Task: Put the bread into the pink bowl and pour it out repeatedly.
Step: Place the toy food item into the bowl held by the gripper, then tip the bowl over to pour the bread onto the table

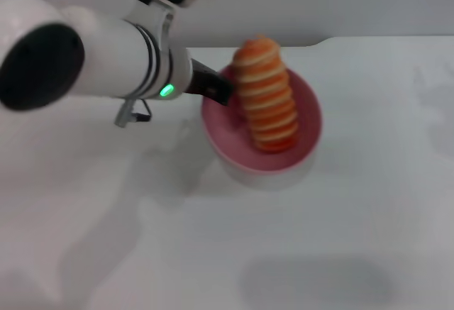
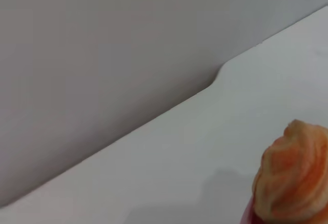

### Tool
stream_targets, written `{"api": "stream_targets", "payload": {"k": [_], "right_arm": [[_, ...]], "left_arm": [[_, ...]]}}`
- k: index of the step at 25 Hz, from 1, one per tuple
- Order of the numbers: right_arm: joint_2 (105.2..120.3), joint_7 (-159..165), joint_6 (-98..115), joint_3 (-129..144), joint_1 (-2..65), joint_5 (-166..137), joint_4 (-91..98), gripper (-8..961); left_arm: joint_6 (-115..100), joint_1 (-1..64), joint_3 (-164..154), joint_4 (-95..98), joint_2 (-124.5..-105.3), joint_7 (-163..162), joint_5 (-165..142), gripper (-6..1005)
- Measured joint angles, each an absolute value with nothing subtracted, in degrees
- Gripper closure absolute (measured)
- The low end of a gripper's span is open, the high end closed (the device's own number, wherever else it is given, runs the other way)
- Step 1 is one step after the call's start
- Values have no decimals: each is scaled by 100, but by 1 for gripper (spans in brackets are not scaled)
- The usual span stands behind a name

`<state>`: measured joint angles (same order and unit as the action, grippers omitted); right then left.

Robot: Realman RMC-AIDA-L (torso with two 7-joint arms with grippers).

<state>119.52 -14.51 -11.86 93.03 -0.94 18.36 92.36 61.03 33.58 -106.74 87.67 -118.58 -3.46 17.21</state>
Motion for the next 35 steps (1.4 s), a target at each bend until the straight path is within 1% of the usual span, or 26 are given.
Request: {"api": "stream_targets", "payload": {"k": [6, 14, 21, 26, 35], "right_arm": [[11939, -1417, -1222, 9410, -151, 2036, 9022, 361], [11934, -1402, -1277, 9421, -198, 2057, 8894, 361], [11955, -1377, -897, 9028, -632, 2084, 8872, 361], [11942, -1367, -956, 8942, -661, 2198, 8784, 361], [11928, -1364, -1126, 8920, -616, 2215, 8761, 361]], "left_arm": [[5859, 3237, -10976, 8865, -11850, -302, 1668, 943], [5189, 2965, -11812, 9099, -11856, -168, 693, 943], [4572, 2948, -12251, 9110, -11869, -150, 239, 943], [4197, 2921, -12576, 9090, -11877, -192, -372, 943], [2835, 2560, -12718, 8754, -11876, -399, -1469, 943]]}}
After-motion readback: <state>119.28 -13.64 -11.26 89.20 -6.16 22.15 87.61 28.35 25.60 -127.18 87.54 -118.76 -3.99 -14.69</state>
